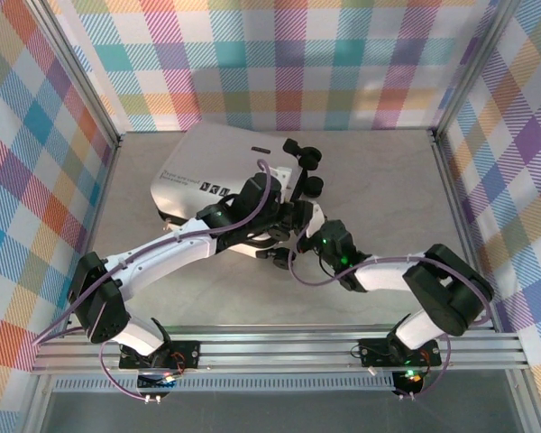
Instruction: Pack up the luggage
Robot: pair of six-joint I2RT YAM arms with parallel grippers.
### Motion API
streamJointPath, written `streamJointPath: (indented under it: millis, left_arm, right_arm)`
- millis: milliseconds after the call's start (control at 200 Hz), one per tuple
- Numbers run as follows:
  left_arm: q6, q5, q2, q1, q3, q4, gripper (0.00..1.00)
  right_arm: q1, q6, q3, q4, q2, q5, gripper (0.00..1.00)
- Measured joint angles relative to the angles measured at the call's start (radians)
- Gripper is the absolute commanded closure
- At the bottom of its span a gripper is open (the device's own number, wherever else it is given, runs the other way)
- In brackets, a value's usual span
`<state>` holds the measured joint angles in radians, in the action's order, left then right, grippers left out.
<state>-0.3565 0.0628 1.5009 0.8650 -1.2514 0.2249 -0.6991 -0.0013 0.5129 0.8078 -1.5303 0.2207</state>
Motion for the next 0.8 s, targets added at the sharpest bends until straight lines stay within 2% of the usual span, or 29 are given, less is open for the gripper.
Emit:
streamJointPath:
  millis: [175, 340, 515, 800]
  left_arm:
    - [0.0, -0.021, -0.064, 0.007, 0.047, 0.005, 0.28]
    - [0.004, -0.057, -0.093, 0.017, 0.129, 0.087, 0.28]
    - [0.005, -0.098, -0.106, 0.014, 0.132, 0.098, 0.28]
    - [0.059, -0.083, -0.157, 0.013, 0.034, 0.268, 0.26]
  right_arm:
    - [0.157, 0.1, 0.152, -0.122, -0.078, -0.068, 1.0]
    - [0.219, 0.146, 0.159, -0.14, -0.078, -0.04, 1.0]
    - [0.172, 0.147, 0.061, -0.087, -0.018, 0.042, 1.0]
    - [0.001, 0.178, -0.057, -0.061, 0.091, 0.157, 1.0]
